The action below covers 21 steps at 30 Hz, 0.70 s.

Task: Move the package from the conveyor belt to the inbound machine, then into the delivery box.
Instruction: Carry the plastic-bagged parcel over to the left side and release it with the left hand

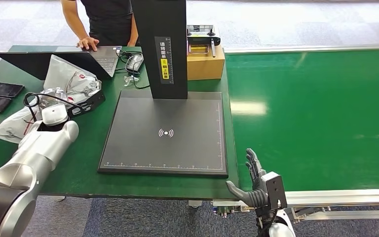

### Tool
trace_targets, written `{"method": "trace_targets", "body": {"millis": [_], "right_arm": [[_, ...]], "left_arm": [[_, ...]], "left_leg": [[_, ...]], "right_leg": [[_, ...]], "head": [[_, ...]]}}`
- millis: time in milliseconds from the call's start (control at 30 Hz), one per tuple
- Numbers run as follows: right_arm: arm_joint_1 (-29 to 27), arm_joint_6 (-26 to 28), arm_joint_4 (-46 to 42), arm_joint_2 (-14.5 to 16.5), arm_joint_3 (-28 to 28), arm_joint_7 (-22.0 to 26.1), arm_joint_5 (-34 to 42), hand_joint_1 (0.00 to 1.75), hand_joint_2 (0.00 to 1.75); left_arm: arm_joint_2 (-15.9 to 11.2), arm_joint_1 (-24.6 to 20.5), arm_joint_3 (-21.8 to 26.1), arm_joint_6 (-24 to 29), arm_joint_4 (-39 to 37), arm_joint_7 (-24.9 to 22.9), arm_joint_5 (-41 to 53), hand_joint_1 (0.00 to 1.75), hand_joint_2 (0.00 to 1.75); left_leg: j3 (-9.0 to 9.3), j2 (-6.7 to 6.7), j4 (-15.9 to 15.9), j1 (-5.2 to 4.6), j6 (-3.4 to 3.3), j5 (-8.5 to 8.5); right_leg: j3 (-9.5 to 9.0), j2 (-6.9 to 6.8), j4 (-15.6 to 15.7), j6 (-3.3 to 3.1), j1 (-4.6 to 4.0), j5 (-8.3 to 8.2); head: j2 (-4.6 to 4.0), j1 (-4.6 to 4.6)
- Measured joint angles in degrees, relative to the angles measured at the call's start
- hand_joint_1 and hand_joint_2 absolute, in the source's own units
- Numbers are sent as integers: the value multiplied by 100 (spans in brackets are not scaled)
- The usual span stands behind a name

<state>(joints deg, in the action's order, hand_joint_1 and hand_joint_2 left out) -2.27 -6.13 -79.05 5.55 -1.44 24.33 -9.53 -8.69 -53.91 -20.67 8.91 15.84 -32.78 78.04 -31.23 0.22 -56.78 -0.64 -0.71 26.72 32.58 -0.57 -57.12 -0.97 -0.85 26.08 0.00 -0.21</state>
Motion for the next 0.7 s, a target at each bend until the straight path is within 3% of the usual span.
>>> {"method": "trace_targets", "body": {"millis": [233,267,367,400,700], "right_arm": [[-5,11,-3,0,-13,-25,0,0,175],[-3,11,-3,0,-15,-29,0,0,175],[4,11,-3,0,-17,-38,0,0,175],[5,11,-3,0,-18,-42,0,0,175],[15,15,-3,0,-20,-65,0,0,175]], "left_arm": [[-103,57,79,-249,-60,-68,23,175,175],[-104,68,93,-274,-64,-68,12,141,175],[-106,95,128,-372,-70,-68,-22,10,175],[-106,102,142,-397,-71,-68,-34,0,175],[-108,156,246,-353,-72,-46,-46,0,175]], "left_leg": [[-2,0,0,0,0,0],[-2,0,-1,0,0,0],[-2,0,-1,0,0,0],[-2,0,-1,0,0,0],[-2,0,-1,0,0,0]], "right_leg": [[0,-1,0,0,0,0],[0,-1,0,0,0,0],[0,-1,0,0,0,0],[0,-1,0,0,0,0],[0,-1,0,0,0,0]], "head": [[0,-1],[0,-1],[0,-1],[0,-1],[0,-1]]}}
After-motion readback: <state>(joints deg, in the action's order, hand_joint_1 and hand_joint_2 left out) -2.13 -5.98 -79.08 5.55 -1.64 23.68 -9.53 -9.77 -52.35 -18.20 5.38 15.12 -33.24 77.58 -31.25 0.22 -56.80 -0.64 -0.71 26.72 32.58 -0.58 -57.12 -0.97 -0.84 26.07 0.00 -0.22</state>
